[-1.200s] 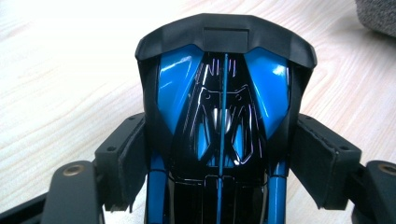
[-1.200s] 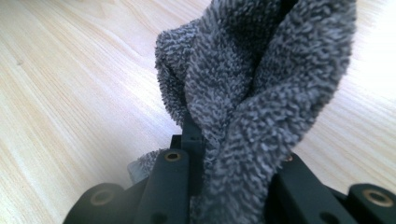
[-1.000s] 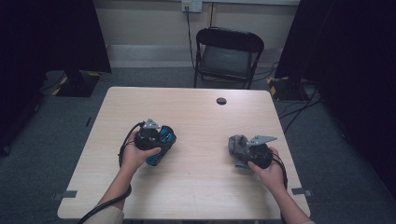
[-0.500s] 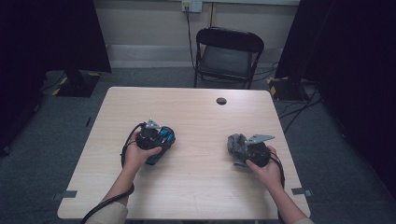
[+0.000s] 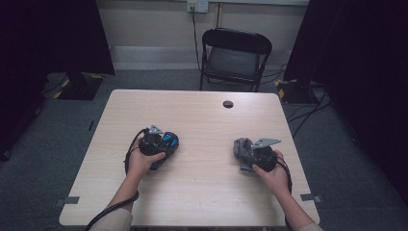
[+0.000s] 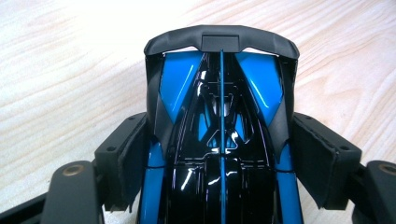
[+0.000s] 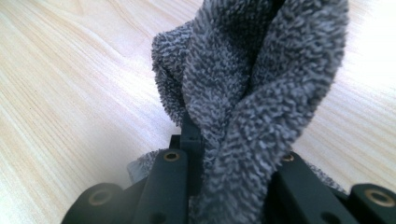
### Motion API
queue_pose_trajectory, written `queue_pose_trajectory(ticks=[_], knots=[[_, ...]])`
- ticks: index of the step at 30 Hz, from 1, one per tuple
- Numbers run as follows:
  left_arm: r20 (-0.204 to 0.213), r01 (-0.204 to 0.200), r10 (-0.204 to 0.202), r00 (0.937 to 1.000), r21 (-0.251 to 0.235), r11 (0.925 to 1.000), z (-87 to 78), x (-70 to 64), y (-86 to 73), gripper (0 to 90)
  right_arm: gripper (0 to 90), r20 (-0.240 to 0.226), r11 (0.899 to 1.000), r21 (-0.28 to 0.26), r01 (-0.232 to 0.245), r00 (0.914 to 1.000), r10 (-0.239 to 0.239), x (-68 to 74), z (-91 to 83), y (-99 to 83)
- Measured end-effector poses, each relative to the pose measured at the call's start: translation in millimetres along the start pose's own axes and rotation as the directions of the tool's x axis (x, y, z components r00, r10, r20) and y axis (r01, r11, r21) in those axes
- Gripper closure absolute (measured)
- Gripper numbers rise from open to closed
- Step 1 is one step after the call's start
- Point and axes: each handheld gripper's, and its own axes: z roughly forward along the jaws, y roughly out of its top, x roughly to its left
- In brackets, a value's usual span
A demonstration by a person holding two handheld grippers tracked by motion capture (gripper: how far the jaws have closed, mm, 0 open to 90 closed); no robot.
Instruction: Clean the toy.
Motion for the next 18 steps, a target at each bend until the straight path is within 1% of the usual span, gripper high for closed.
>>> queue_pose_trajectory(ticks=[2, 3, 6, 12, 13, 14, 15, 18], knots=[[0.003, 0.007, -0.007, 1.0000, -0.001, 1.0000, 0.8, -0.2, -0.7, 25.2, 76.3, 0.003, 1.000, 0.003, 0.003, 1.0000, -0.003, 0.4, 0.1, 0.3], [0.004, 0.004, -0.004, 1.0000, 0.000, 1.0000, 0.9, 0.2, -1.1, 25.2, 76.3, 0.004, 1.000, 0.004, 0.005, 1.0000, -0.005, 0.6, 0.0, 0.4], [0.001, 0.017, -0.017, 0.9998, -0.002, 0.9998, 1.9, 0.3, -2.2, 25.2, 76.3, 0.006, 1.000, 0.004, 0.008, 1.0000, -0.008, 0.6, -0.1, 0.6], [-0.005, 0.017, -0.017, 0.9998, 0.001, 0.9999, 4.3, 0.2, -3.2, 25.1, 76.1, 0.004, 1.000, 0.001, 0.010, 0.9999, -0.010, 0.2, 1.2, 0.8], [-0.008, 0.012, -0.012, 0.9999, 0.003, 0.9999, 5.0, 0.0, -3.5, 25.2, 76.0, 0.005, 1.000, 0.001, 0.009, 0.9999, -0.009, 0.0, 1.6, 0.8], [-0.007, 0.018, -0.018, 0.9998, 0.006, 0.9998, 5.5, -0.2, -3.9, 25.1, 76.0, 0.006, 1.000, 0.001, 0.010, 0.9999, -0.010, -0.4, 2.1, 0.8], [-0.010, 0.012, -0.012, 0.9999, 0.006, 0.9999, 6.3, 0.1, -4.6, 25.2, 75.9, 0.005, 1.000, 0.002, 0.008, 1.0000, -0.008, -0.6, 2.6, 0.8], [-0.007, 0.017, -0.017, 0.9998, -0.001, 0.9999, 6.7, 0.1, -5.0, 25.1, 75.9, 0.005, 1.000, 0.002, 0.007, 1.0000, -0.007, -1.3, 3.9, 1.2]])
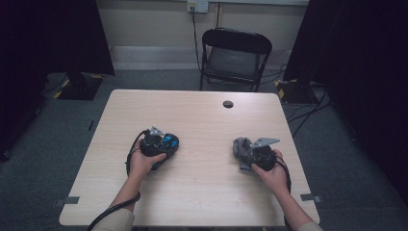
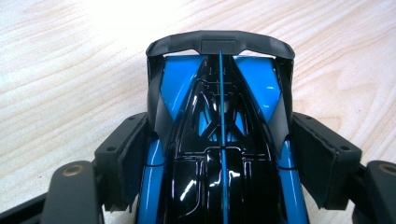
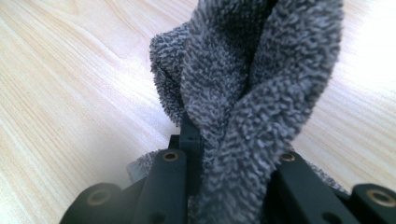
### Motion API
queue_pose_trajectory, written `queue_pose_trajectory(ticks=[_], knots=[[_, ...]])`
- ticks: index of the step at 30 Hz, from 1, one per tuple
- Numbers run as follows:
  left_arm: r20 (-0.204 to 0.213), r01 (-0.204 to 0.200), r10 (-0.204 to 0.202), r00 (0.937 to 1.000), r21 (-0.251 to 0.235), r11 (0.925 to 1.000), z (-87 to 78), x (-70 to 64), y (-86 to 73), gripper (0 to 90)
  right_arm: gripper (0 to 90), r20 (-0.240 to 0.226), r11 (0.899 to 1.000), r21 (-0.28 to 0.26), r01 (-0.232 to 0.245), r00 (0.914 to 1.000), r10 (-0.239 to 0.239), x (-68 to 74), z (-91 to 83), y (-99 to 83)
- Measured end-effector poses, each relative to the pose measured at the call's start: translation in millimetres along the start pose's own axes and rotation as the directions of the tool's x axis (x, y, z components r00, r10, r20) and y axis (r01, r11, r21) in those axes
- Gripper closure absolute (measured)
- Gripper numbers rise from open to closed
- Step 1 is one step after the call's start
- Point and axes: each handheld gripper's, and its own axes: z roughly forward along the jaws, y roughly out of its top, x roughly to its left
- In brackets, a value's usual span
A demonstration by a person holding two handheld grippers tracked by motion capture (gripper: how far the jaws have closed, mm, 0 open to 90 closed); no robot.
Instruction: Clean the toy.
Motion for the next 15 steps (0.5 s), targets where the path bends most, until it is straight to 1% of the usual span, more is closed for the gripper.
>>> queue_pose_trajectory(ticks=[1, 3, 6, 15], knots=[[0.000, -0.006, 0.006, 1.0000, 0.000, 1.0000, -0.1, 0.5, -0.1, 25.1, 75.9, 0.002, 1.000, 0.000, 0.001, 1.0000, -0.001, -0.2, 0.3, 0.2], [0.001, -0.002, 0.002, 1.0000, -0.002, 1.0000, 0.0, 0.5, -0.2, 25.1, 75.9, 0.003, 1.000, 0.002, 0.000, 1.0000, 0.000, -0.4, 1.2, 0.6], [-0.008, -0.013, 0.013, 0.9999, -0.001, 0.9999, 0.7, -0.2, -0.1, 25.1, 75.9, 0.008, 1.000, 0.001, 0.001, 1.0000, -0.001, -0.9, 2.7, 1.6], [-0.012, -0.021, 0.021, 0.9997, 0.001, 0.9998, 0.9, -1.2, -1.3, 25.0, 75.0, 0.023, 1.000, 0.007, 0.005, 0.9997, -0.005, -1.8, 8.8, 6.3]])
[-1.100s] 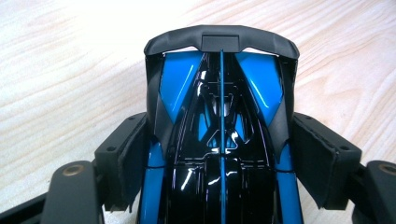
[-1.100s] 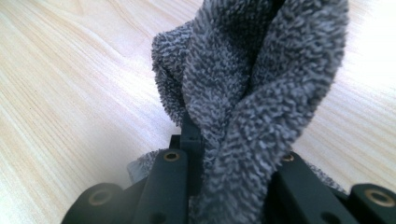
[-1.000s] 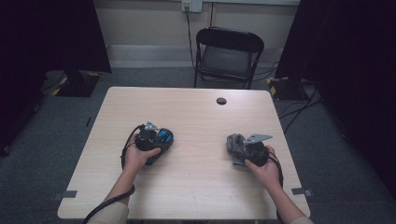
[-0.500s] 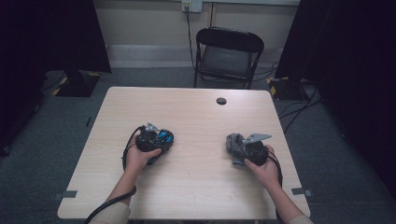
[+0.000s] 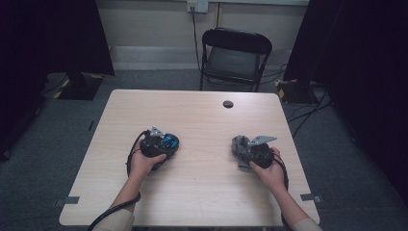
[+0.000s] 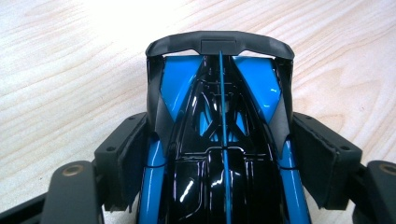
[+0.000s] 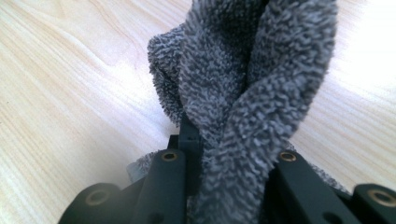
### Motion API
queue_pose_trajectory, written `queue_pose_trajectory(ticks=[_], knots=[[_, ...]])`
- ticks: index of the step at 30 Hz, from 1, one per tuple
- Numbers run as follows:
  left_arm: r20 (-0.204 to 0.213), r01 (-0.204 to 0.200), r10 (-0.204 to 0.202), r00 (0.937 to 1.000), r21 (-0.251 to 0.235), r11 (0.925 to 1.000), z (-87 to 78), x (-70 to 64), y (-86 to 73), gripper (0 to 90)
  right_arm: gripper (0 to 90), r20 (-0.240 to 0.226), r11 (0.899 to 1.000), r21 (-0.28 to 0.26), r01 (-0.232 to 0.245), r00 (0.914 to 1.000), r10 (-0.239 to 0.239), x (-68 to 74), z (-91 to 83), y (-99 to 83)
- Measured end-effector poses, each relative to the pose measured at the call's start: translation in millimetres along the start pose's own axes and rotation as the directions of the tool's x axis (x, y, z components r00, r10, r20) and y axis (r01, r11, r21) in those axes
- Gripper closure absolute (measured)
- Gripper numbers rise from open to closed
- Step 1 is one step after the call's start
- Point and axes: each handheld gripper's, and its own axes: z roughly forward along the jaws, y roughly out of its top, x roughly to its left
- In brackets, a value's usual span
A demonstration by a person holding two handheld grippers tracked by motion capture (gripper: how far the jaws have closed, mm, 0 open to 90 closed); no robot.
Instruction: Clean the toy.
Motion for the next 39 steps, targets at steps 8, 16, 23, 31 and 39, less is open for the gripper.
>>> queue_pose_trajectory(ticks=[8, 16, 23, 31, 39], knots=[[-0.015, 0.010, -0.010, 0.9998, 0.004, 0.9999, -0.5, -0.9, -0.9, 23.2, 73.4, 0.002, 1.000, -0.006, -0.006, 1.0000, 0.006, 0.1, 2.5, 1.1], [-0.015, 0.028, -0.028, 0.9995, 0.010, 0.9996, -2.1, 1.0, -2.3, 18.4, 70.3, 0.007, 1.000, -0.009, -0.018, 0.9998, 0.018, 0.0, 3.5, 0.7], [-0.016, 0.017, -0.017, 0.9997, 0.024, 0.9996, -2.8, 2.0, -1.4, 17.4, 66.2, 0.018, 1.000, -0.010, -0.022, 0.9996, 0.023, -0.3, 4.5, 0.6], [-0.011, 0.022, -0.022, 0.9997, 0.029, 0.9993, -5.5, 2.7, -2.4, 17.3, 50.5, 0.037, 0.999, -0.020, -0.041, 0.9984, 0.042, -1.7, 3.5, -0.7], [-0.010, 0.034, -0.033, 0.9994, 0.018, 0.9993, -10.8, 2.6, -1.8, 16.4, 38.8, 0.034, 0.997, -0.030, -0.064, 0.9973, 0.065, -2.3, 0.6, -2.1]])
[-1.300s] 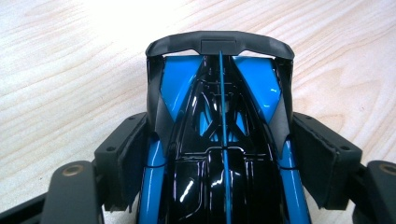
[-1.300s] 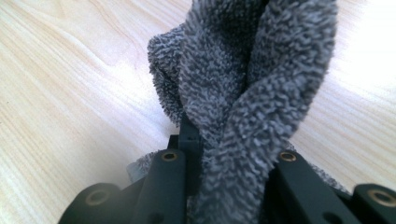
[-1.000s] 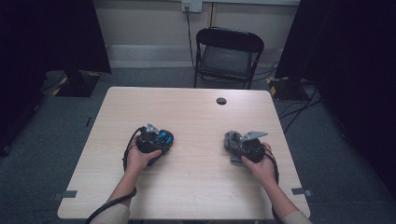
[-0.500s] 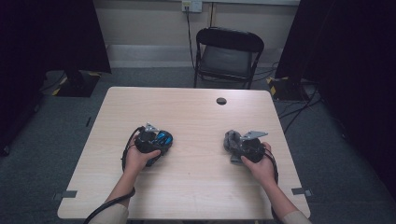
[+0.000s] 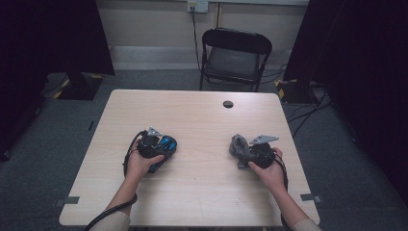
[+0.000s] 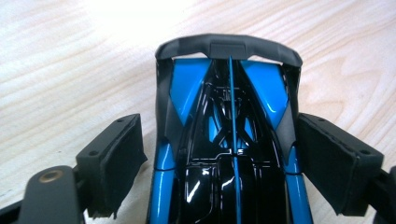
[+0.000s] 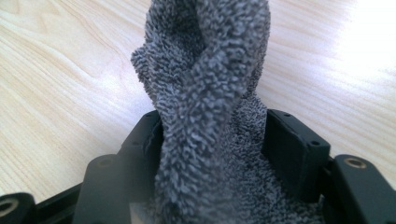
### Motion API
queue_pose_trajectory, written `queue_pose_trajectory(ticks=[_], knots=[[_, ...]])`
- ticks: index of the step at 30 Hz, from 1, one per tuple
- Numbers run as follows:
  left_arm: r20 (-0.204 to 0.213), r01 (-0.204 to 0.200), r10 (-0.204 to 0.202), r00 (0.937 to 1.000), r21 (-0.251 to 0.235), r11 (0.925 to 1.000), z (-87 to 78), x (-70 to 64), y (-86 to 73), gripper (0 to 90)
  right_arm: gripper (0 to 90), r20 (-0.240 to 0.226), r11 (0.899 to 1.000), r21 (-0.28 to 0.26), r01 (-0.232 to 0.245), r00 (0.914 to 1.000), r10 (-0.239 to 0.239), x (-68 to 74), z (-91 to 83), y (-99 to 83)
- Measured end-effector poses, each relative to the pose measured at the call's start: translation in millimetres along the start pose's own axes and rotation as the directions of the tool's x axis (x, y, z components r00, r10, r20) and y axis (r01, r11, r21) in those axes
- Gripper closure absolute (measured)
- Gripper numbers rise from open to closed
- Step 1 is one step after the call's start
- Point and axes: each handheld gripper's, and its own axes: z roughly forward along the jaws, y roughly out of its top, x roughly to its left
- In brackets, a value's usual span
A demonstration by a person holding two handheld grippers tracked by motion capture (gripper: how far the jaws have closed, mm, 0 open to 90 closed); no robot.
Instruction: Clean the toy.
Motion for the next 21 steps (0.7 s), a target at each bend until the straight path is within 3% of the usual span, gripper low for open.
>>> queue_pose_trajectory(ticks=[10, 21], knots=[[-0.001, 0.002, -0.002, 1.0000, -0.001, 1.0000, -9.3, 1.6, 0.9, 16.6, 30.5, -0.019, 1.000, 0.008, -0.008, 0.9998, 0.009, 2.1, -1.3, -0.2], [0.011, 0.009, -0.009, 0.9999, -0.008, 0.9999, -16.2, 0.4, 0.1, 16.6, 27.9, -0.022, 1.000, 0.013, -0.021, 0.9995, 0.021, 2.3, -7.3, 1.0]])
